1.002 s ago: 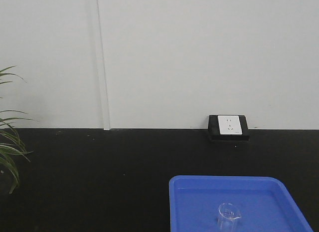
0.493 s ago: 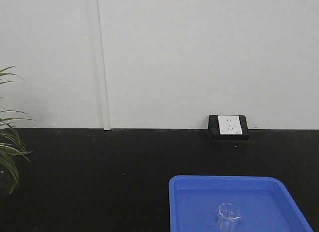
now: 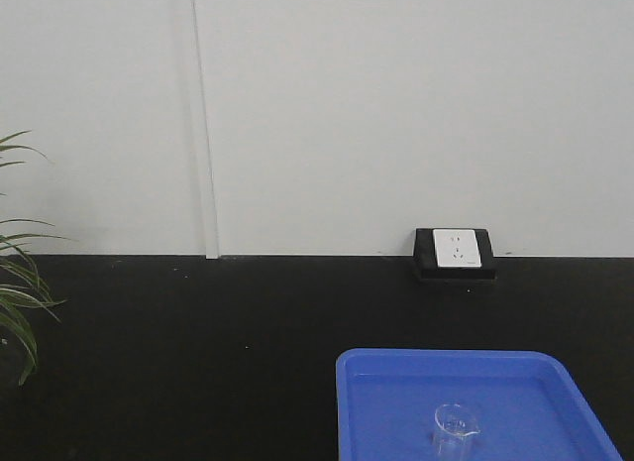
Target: Move beaker to silver tray on left bench
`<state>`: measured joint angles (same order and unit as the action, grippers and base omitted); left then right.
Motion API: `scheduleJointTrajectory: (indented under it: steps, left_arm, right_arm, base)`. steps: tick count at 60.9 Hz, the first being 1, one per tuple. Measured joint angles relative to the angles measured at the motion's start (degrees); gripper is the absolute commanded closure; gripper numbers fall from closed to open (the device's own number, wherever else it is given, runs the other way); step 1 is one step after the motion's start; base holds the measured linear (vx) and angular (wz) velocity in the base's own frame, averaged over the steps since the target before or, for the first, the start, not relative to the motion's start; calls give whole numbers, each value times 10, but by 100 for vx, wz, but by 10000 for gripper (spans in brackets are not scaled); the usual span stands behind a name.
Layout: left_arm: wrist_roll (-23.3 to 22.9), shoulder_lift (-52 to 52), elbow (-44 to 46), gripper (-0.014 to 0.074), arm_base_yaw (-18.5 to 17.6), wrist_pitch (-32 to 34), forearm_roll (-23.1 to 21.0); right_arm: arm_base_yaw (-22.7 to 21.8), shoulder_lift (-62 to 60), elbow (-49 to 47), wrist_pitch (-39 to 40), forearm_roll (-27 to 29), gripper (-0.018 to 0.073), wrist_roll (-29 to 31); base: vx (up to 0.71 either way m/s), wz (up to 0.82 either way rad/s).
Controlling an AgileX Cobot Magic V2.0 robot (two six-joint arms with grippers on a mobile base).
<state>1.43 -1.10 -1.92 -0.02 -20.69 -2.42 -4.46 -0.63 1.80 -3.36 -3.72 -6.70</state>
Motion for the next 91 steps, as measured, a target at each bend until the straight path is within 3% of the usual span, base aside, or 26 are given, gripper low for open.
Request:
scheduleJointTrajectory:
  steps: [11,34,57,67,77,91]
  left_arm:
    - [0,0,0,595,0,0,0]
    - [0,0,0,595,0,0,0]
    - [0,0,0,595,0,0,0]
    - [0,0,0,595,0,0,0]
    - [0,0,0,595,0,0,0]
    - [0,0,0,595,0,0,0]
  right_arm:
    - [0,0,-1,77,0,571,-27]
    - [0,134,-194,-13,-9,569,-41]
    - [0,327,-208,9,-30,532,-35]
    - [0,409,-209,74,-30,444,-35]
    - [0,498,-209,137,-30,293,-35]
    - [0,623,-210,278,-30,115,-36]
  base:
    - [0,0]
    - [0,0]
    - [0,0]
    - [0,0]
    - [0,0]
    - [0,0]
